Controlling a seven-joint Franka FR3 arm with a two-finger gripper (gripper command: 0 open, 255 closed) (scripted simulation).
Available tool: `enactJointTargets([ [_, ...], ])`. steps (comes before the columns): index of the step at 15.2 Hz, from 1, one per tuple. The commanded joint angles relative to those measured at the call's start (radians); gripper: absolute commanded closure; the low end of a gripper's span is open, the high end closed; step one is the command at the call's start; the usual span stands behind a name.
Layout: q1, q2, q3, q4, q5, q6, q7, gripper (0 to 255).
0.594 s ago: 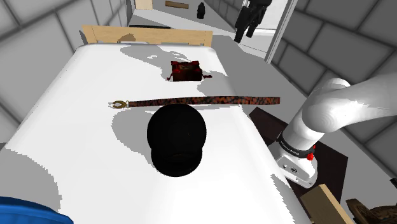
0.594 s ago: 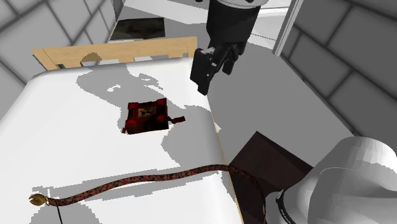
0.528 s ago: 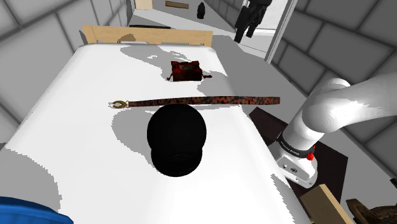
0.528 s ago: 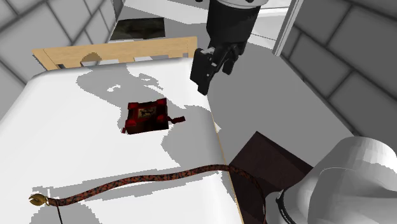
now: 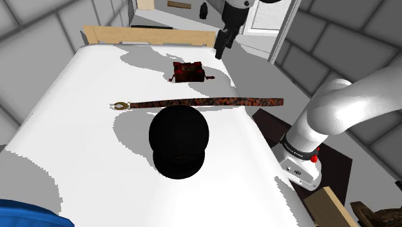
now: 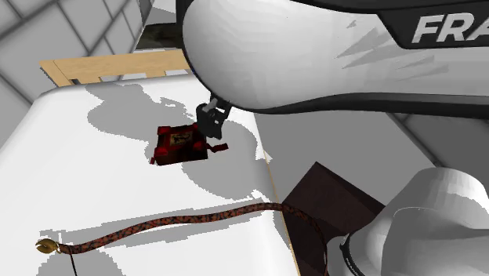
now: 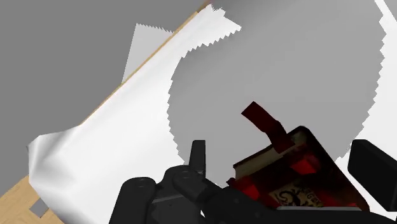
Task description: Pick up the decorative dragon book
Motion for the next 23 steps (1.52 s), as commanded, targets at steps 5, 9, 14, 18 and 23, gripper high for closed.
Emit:
enactJointTargets([
  [5, 0.002, 0.172, 0.127, -0.017, -0.113, 0.205, 0.04, 0],
  [9, -0.004, 0.214, 0.151, -0.045, -0.144, 0.272, 0.064, 0],
  [14, -0.011, 0.239, 0.162, -0.086, -0.158, 0.336, 0.087, 0],
  [18, -0.009, 0.237, 0.163, -0.086, -0.157, 0.334, 0.088, 255],
  [23, -0.01, 0.239, 0.163, -0.086, -0.158, 0.335, 0.088, 255],
])
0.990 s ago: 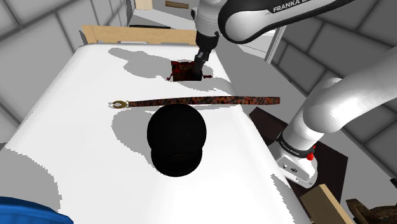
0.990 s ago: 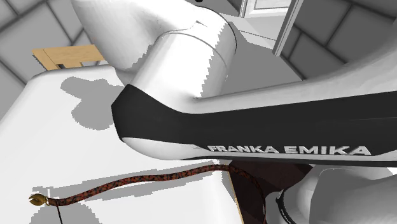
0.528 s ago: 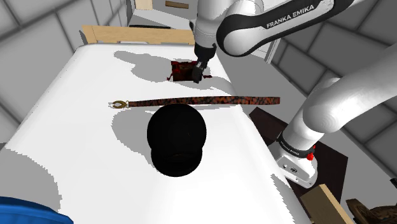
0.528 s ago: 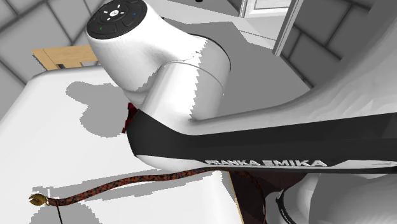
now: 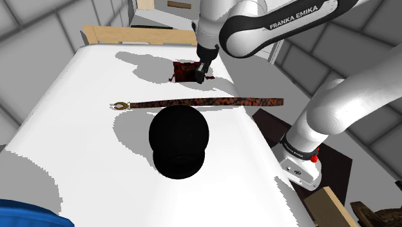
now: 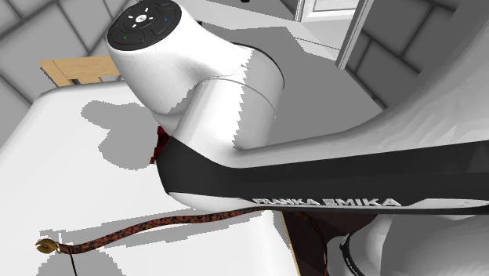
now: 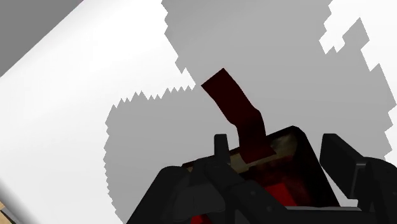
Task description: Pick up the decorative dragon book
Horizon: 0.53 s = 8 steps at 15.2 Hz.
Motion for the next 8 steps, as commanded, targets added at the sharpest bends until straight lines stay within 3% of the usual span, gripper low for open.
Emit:
enactJointTargets([
  [1, 0.0, 0.003, 0.0, 0.0, 0.0, 0.001, 0.0, 255],
  [8, 0.007, -0.03, -0.014, 0.054, 0.018, -0.082, -0.03, 255],
])
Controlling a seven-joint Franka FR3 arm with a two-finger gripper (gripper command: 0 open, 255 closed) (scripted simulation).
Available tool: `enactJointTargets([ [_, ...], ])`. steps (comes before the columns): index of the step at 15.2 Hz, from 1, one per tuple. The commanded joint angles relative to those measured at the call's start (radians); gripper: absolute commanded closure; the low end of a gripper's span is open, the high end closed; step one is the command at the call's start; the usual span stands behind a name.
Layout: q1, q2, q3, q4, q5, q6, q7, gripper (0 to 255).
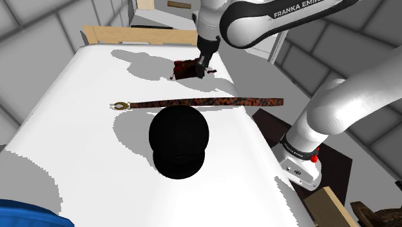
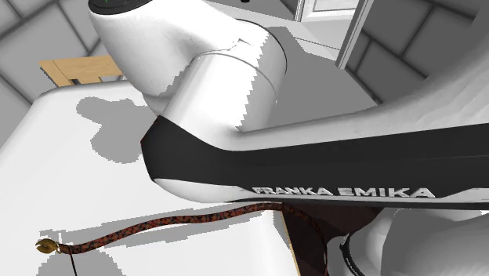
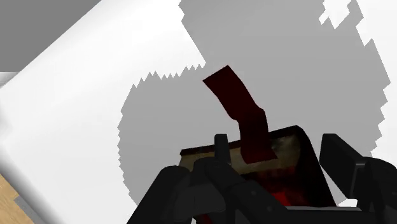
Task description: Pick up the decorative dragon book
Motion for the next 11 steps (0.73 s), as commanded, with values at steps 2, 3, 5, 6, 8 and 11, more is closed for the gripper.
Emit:
enactJointTargets([
  [2, 0.003, -0.015, -0.007, 0.028, 0.007, -0.041, -0.014, 255],
  [3, 0.003, -0.019, -0.009, 0.038, 0.009, -0.054, -0.019, 255],
  [5, 0.005, -0.026, -0.013, 0.059, 0.013, -0.082, -0.027, 255],
  [6, 0.005, -0.029, -0.014, 0.07, 0.014, -0.095, -0.031, 255],
  [8, 0.006, -0.035, -0.018, 0.092, 0.017, -0.122, -0.038, 255],
  [11, 0.006, -0.038, -0.019, 0.105, 0.019, -0.137, -0.042, 255],
])
